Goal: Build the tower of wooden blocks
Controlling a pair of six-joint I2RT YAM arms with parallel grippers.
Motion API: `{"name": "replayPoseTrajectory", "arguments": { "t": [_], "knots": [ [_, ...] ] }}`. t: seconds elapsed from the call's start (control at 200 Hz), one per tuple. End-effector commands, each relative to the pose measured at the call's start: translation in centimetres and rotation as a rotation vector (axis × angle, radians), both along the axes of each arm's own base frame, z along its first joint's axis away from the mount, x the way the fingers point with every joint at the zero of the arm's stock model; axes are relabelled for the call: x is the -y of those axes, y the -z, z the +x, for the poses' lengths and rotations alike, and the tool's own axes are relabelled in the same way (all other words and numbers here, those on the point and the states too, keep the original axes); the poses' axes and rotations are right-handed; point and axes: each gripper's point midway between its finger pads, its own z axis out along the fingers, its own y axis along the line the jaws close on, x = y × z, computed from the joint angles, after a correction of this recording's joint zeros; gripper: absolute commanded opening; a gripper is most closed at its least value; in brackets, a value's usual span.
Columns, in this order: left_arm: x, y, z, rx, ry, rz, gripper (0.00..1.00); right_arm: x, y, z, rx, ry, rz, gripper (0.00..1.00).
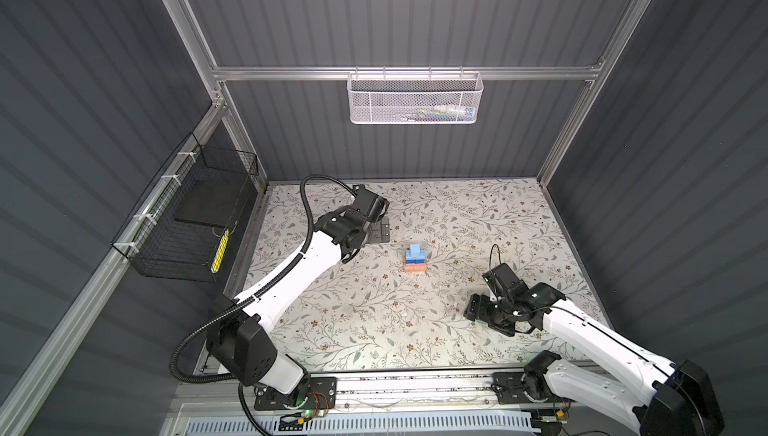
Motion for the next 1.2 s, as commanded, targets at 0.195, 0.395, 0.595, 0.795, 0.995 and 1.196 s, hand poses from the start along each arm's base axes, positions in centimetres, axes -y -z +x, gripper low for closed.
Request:
{"name": "replayPoseTrajectory", "arguments": {
  "t": [0.195,0.395,0.595,0.795,0.995,1.196],
  "knots": [
    [0.3,0.4,0.0,-0.015,0.018,0.005,1.0,0.1,1.9,0.8,-0.006,0.054,-0.029,0.85],
    [0.1,0.6,0.0,-0.022,0.015,0.018,1.0,-0.5,2.9,1.7,-0.031,0.042,-0.045,0.86],
    [0.2,0.7,0.1,-0.027,0.019,0.025,1.0,-1.3,3.6,2.2,-0.053,0.038,-0.034,0.86],
    [0.2,0.9,0.2,-0.031,0.021,0.035,1.0,-2.1,3.6,2.9,-0.044,0.044,-0.019,0.86],
    [0.3,1.1,0.2,-0.037,0.023,0.04,1.0,-2.8,3.5,3.9,-0.028,0.065,0.003,0.86],
    [0.2,1.1,0.2,-0.039,0.023,0.042,1.0,-3.9,3.4,4.7,-0.023,0.084,0.039,0.86]
  ]
}}
